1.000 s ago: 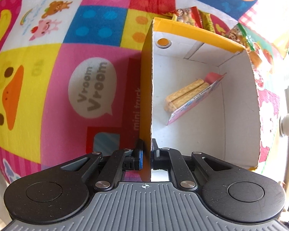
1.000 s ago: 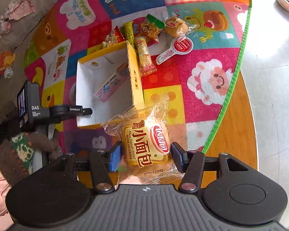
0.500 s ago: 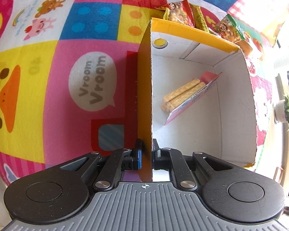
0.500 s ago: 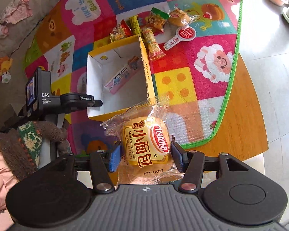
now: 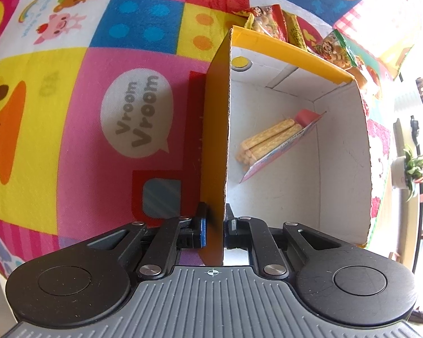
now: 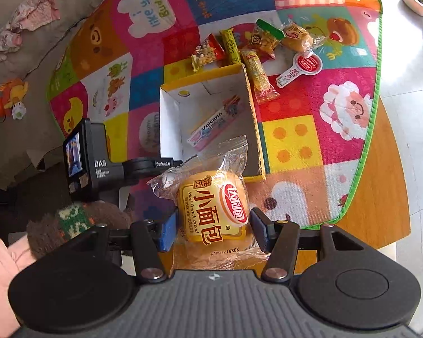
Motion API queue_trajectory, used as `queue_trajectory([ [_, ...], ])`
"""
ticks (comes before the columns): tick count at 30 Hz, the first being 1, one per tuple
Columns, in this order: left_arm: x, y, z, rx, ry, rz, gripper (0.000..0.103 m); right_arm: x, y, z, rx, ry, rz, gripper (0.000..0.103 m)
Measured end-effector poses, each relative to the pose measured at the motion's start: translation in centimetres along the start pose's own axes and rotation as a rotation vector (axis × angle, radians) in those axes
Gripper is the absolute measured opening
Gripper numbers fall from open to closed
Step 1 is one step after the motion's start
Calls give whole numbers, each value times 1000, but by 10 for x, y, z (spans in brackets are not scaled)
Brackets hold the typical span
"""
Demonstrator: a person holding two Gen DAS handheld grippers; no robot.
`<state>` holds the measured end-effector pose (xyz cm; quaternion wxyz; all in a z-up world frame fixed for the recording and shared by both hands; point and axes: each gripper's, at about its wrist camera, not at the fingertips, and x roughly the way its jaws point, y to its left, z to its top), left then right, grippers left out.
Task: Organize objects
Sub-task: 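Carry the bun into the box and open the right tool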
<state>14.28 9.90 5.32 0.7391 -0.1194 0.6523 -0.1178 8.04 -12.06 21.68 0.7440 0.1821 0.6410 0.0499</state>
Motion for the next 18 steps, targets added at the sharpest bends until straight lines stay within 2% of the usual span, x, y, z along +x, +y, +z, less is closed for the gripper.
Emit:
queue_trajectory([
  [4,0,5,1,-26,5,-17,13,2,19,40,16,-48,48,54],
  [7,0,6,2,-38,11,-19,13,2,31,67,44,-96,133,55],
  [9,-1,6,4,-48,15,-20,13,4,35,79,58,-101,161,63],
  [13,0,6,6,-59,26,-7,15,4,20,87,45,-106,133,66],
  [16,0,5,6,-88,19,-11,15,5,-21,88,79,-98,69,69],
  [18,1,4,7,-108,13,-9,15,10,-58,89,109,-85,-13,69],
])
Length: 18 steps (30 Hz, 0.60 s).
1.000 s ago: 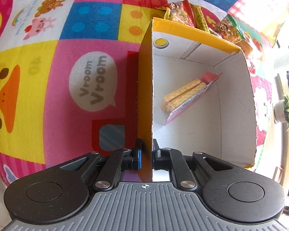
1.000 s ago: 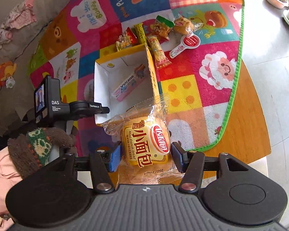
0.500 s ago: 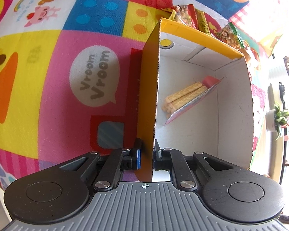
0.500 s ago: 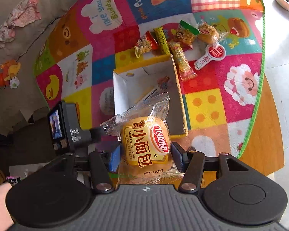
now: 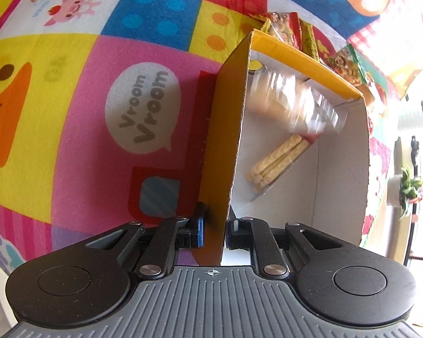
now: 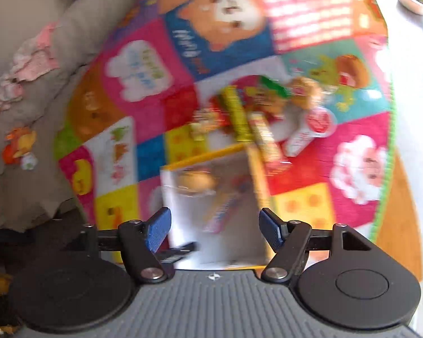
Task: Organize objects
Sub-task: 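Carry the bun into the box and open the right tool, then grasp a second wrapped bread bun with the right tool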
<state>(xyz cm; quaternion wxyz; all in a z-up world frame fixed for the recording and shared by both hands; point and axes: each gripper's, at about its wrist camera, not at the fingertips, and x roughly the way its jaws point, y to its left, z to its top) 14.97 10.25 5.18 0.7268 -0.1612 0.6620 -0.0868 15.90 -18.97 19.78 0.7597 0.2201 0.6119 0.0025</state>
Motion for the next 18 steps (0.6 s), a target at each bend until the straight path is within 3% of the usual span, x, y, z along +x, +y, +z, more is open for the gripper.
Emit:
queue_trajectory([
  [4,0,-6,-2,-26,-14,24,15,14,-64,8,-1,26,-148,69],
  [8,-2,-6,-4,-68,-22,51,14,28,-103,28,11,42,-141,69],
  [11,-3,-11,-6,-72,-5,97,13,45,-102,52,-109,23,-136,72],
  [14,-4,-14,-7,-80,13,138,11,73,-86,77,-296,11,-128,78],
  [18,-4,-17,-7,-119,19,176,11,118,-63,105,-534,36,-128,78],
])
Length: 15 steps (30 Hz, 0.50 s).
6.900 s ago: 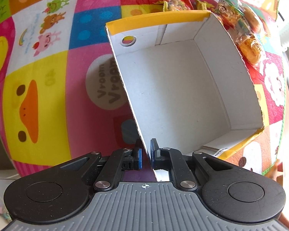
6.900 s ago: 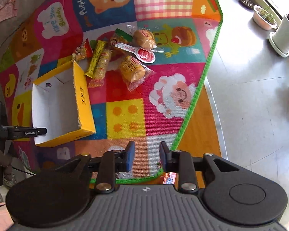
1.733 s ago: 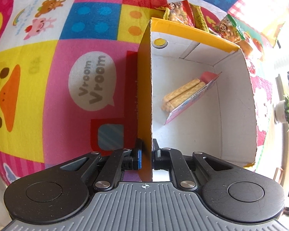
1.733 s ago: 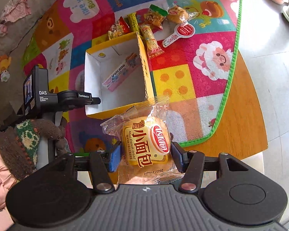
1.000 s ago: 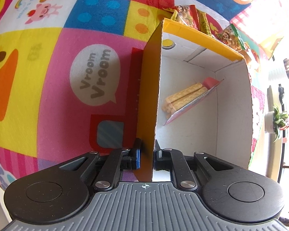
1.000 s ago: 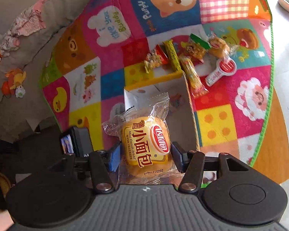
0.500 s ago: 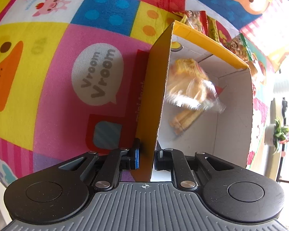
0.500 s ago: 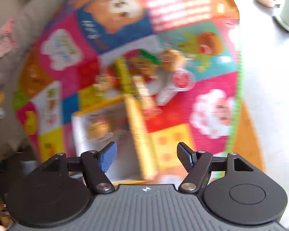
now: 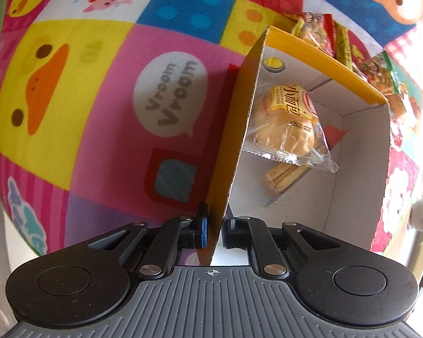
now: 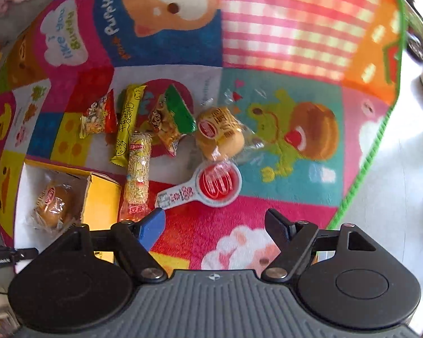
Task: Organize objects
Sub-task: 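Grasp a second wrapped bread bun with the right tool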
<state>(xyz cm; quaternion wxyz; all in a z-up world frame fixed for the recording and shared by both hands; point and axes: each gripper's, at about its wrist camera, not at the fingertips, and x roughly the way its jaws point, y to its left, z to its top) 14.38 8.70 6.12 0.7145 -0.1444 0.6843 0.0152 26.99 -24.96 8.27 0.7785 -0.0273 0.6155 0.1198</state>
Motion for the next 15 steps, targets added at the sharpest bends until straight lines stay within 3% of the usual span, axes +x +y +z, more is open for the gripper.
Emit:
queue_trajectory([
  [2,-1,-4,-1,-10,3,24,11,23,4,20,-75,-5,-34,78],
  [7,-1,-16,-7,51,15,68,11,76,2,63,-70,49,-54,78],
  [12,6,-23,-11,108,47,102,11,109,11,74,-116,94,-126,78],
  [15,10,-22,-9,96,53,91,11,101,9,73,-97,80,-111,60],
])
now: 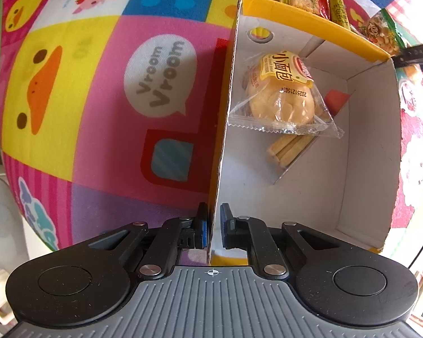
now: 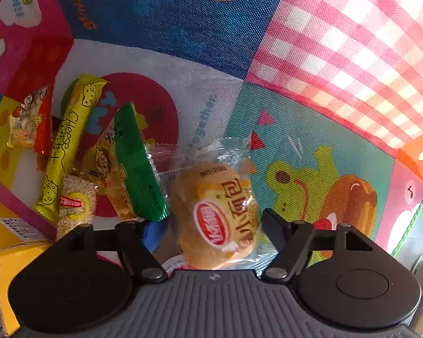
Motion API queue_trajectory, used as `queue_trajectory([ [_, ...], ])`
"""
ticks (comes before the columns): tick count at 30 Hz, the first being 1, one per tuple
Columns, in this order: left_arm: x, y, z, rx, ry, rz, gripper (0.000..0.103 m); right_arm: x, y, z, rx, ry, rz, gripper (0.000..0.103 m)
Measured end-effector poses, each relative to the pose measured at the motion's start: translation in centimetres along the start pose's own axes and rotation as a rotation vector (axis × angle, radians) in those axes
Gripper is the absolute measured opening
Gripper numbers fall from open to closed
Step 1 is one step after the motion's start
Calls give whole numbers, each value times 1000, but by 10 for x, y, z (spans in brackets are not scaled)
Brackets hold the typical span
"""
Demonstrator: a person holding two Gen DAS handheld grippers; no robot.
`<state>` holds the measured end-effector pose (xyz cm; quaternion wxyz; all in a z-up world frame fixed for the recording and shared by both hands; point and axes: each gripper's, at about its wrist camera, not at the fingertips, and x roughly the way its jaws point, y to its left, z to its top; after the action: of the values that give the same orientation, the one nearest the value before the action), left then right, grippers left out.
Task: Organize objects
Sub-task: 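Grasp a second wrapped bread bun with the right tool, then carry the second bun into the box and release it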
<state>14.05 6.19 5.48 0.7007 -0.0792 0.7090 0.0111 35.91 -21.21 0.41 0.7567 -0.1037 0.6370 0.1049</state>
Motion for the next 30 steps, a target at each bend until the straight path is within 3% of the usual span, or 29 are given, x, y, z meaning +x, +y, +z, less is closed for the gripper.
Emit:
queue_trajectory([
  [6,6,-2,10,-9,-21,-27,10,-33,-14,-35,91,6,48,53],
  [15,12,-7,19,24,-65,-121,11,-119,-18,-109,380,-8,166,53],
  [20,14,1,18,35,-65,-159,11,-155,10,-154,487,32,174,53],
  [25,14,13,14,69,-61,-178,12,-187,58,-186,457,61,187,53],
  [30,9,29,11,29,-49,-226,12,-205,102,-205,454,64,203,53],
])
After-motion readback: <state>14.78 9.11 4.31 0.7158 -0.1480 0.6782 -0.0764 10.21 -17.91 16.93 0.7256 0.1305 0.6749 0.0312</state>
